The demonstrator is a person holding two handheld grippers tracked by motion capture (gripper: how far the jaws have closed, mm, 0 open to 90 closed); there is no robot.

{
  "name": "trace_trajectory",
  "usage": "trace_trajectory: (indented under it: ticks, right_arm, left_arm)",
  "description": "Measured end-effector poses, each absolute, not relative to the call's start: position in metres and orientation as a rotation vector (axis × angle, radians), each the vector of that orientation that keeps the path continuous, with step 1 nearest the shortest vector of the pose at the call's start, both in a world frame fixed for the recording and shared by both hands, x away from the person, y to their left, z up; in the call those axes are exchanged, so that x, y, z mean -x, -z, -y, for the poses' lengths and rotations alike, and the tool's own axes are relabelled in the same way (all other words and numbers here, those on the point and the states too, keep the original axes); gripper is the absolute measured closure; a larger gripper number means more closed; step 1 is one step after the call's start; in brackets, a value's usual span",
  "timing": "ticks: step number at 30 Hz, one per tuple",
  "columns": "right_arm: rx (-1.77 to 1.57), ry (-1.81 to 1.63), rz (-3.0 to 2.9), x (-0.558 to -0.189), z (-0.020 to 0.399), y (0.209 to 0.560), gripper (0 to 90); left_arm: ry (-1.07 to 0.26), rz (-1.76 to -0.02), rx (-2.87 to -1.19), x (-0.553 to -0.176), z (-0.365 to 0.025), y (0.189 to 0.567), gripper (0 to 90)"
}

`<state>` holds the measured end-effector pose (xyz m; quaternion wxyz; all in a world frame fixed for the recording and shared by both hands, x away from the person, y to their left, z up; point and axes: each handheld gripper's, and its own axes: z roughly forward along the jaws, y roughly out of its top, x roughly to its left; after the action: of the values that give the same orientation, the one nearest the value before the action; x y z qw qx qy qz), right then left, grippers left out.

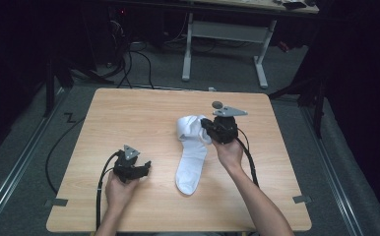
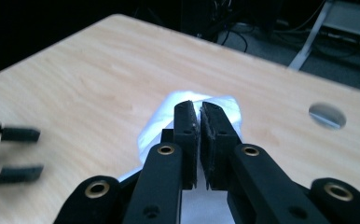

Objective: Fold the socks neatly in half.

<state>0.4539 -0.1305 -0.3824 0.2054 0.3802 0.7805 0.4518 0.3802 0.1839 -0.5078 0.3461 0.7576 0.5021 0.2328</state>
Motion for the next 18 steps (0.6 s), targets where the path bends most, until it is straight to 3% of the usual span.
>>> trace_trajectory:
  ticks: [18]
  right_arm:
    - [-1.162, -1.238, -2.237, -0.399, 0.156, 0.458, 84.7]
  left_arm:
    - [-0.607, -1.309, -1.960, -0.381, -0.184, 0.508, 33.8]
